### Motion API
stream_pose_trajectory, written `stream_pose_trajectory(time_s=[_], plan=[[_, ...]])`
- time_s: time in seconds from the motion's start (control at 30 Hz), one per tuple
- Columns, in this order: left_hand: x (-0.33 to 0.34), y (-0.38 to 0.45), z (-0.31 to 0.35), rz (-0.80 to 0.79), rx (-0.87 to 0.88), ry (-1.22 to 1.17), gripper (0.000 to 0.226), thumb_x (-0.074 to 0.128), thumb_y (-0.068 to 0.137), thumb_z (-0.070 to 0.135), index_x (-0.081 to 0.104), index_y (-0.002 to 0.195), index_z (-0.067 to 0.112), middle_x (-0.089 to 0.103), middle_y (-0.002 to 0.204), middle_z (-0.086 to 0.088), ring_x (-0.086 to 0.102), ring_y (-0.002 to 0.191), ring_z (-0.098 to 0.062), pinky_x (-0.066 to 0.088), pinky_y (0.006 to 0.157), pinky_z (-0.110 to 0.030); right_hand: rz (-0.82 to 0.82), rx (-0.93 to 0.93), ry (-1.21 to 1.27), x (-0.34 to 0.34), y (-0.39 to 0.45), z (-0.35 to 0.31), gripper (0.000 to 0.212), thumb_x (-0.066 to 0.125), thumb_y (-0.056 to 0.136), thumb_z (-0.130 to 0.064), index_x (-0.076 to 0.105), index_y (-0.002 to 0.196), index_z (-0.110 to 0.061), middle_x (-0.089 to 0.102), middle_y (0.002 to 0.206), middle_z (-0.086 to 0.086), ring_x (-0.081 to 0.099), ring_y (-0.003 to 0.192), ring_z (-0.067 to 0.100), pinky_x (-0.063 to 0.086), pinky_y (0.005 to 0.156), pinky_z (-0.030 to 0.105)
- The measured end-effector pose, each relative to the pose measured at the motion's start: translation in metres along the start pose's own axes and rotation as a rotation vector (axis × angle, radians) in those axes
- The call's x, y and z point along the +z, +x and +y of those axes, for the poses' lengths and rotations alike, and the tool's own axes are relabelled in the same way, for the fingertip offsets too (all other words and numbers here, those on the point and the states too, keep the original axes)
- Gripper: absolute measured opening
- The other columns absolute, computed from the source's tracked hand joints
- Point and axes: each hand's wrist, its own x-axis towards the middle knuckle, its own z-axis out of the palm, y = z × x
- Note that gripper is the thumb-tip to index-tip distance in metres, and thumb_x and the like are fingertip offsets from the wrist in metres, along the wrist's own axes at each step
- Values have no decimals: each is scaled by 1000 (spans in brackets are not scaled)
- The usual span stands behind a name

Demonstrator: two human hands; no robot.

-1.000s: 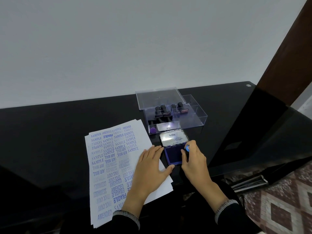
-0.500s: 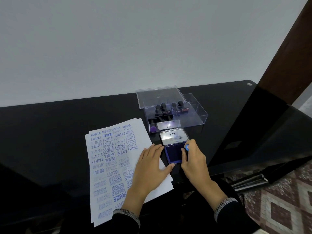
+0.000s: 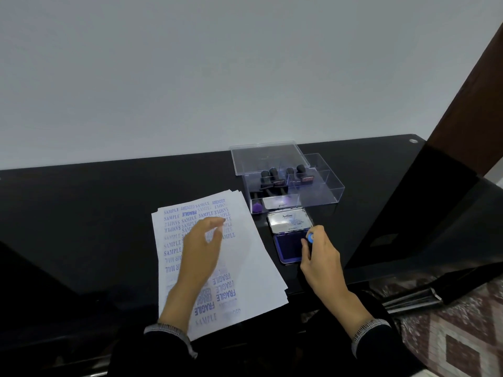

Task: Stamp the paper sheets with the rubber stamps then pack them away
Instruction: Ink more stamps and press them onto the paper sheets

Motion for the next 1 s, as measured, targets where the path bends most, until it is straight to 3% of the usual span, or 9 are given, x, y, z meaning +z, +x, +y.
stream_pose_trajectory(time_s=[0.07,0.2,0.3,0.4,0.53,0.73,0.87,1.0], plan=[[-20,1,-16,16,-35,98,19,53,97,18,62,112,26,60,120,12,52,115,-5,43,98,-25,-3,8,9,0,0,-1,24,54,92,-6,35,86,-19,51,79,-2,53,65,16,37,52,17],[-53,-2,-44,-3,-53,362,26,56,95,24,61,120,23,56,128,10,46,125,-13,37,101,-32,7,12,11,-1,-2,-3,25,56,91,-5,35,87,-19,48,77,-3,51,62,12,34,50,15],[-64,-4,-61,-78,-24,483,39,57,94,32,56,132,21,46,143,7,25,143,-13,14,119,-40,7,21,11,-2,-2,-4,25,57,90,-6,35,88,-18,48,77,-4,49,62,9,32,48,12],[-67,-9,-70,-129,38,543,54,52,92,50,48,139,24,35,152,9,11,147,-11,1,120,-38,3,37,31,-4,-2,-5,24,56,91,-7,35,88,-18,47,78,-5,50,64,5,33,49,13],[-66,-13,-71,-123,126,570,78,31,81,76,45,141,27,30,152,15,8,147,-7,0,120,-34,1,46,40,-5,-3,-7,22,56,92,-7,36,89,-17,48,79,-7,51,66,6,34,50,12],[-64,-16,-71,-132,134,580,63,45,88,63,46,140,28,34,152,14,12,145,-4,2,118,-28,-15,71,47,-7,-4,-9,20,56,92,-8,37,90,-17,48,82,-11,53,70,3,36,52,9],[-63,-14,-73,-136,161,632,73,32,82,72,45,139,29,37,149,15,16,145,-6,-6,118,-30,-82,56,-23,-12,3,-12,21,54,92,-8,36,90,-17,50,82,-3,53,69,15,37,53,20],[-63,-11,-74,-138,148,625,58,47,89,61,44,139,31,36,148,15,19,144,-6,-6,117,-28,-145,66,113,-9,15,-40,15,52,94,-11,38,91,-16,54,81,3,50,62,14,38,50,24]])
